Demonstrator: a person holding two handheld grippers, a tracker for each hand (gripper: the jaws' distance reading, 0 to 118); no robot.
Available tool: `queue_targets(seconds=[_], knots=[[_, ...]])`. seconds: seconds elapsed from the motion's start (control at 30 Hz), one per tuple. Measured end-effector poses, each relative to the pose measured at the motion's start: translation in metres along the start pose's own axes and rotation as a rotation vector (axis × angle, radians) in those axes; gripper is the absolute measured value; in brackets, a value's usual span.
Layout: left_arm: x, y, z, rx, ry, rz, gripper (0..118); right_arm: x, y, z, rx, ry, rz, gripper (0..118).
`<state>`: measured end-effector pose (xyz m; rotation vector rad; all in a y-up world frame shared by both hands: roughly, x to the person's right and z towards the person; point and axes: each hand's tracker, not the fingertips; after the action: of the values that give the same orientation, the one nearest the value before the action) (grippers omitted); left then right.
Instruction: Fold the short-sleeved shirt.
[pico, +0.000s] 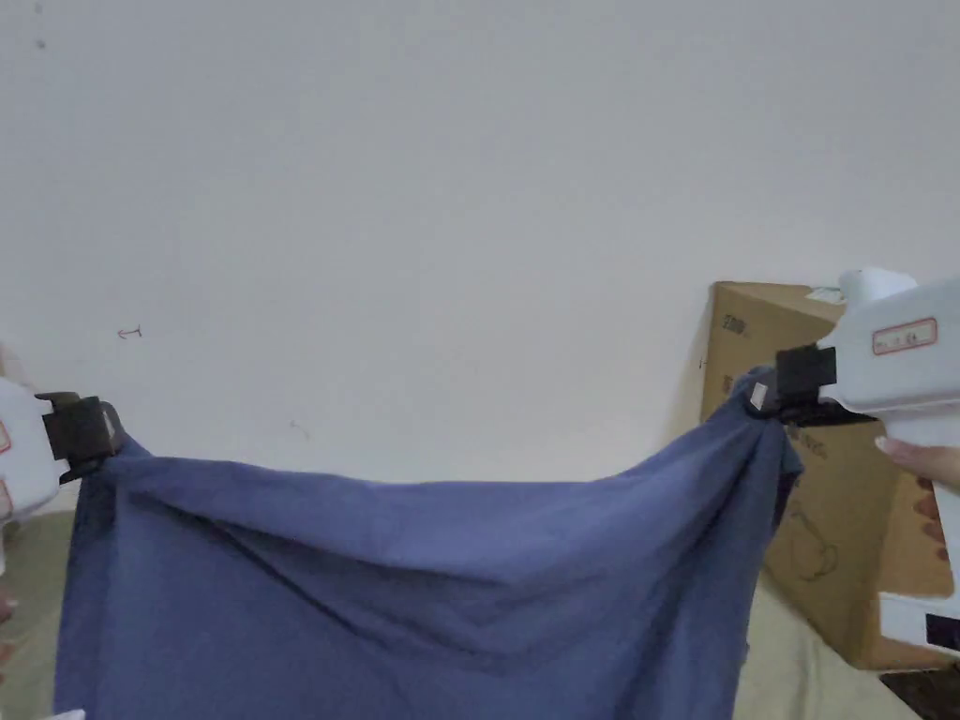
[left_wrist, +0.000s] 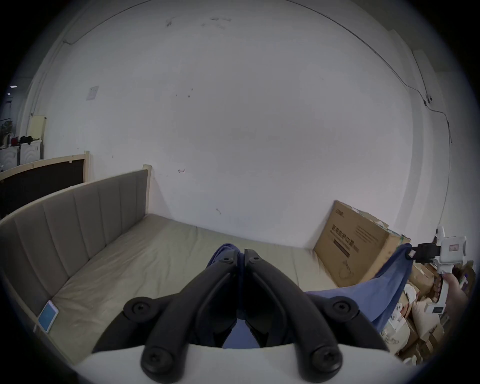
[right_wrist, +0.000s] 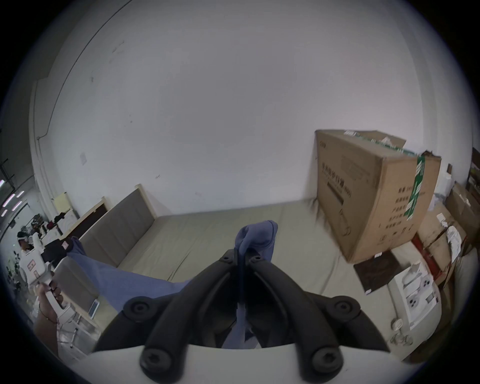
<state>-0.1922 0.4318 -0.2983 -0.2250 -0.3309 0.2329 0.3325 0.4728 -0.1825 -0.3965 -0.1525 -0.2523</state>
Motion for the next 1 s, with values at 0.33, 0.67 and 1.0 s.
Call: queue_targets(seconds=[0.33,0.67,1.0], knots=[[-0.003,0.060,-0.130,-0.007,0.053,-0.010,3,-0.010,0.105,-0.064,0.183,-0.098,0.026,3],[-0.013,-0.002,-0.203,-0.095,0.129,-0.007,3,0.005,0.059,-0.160,0.197,-0.161,0.106,3],[-0.060,-0.257,-0.165,-0.607,0.105,-0.011,3,0.072,-0.257,-0.232,-0.362,-0.160,-0.037,3]])
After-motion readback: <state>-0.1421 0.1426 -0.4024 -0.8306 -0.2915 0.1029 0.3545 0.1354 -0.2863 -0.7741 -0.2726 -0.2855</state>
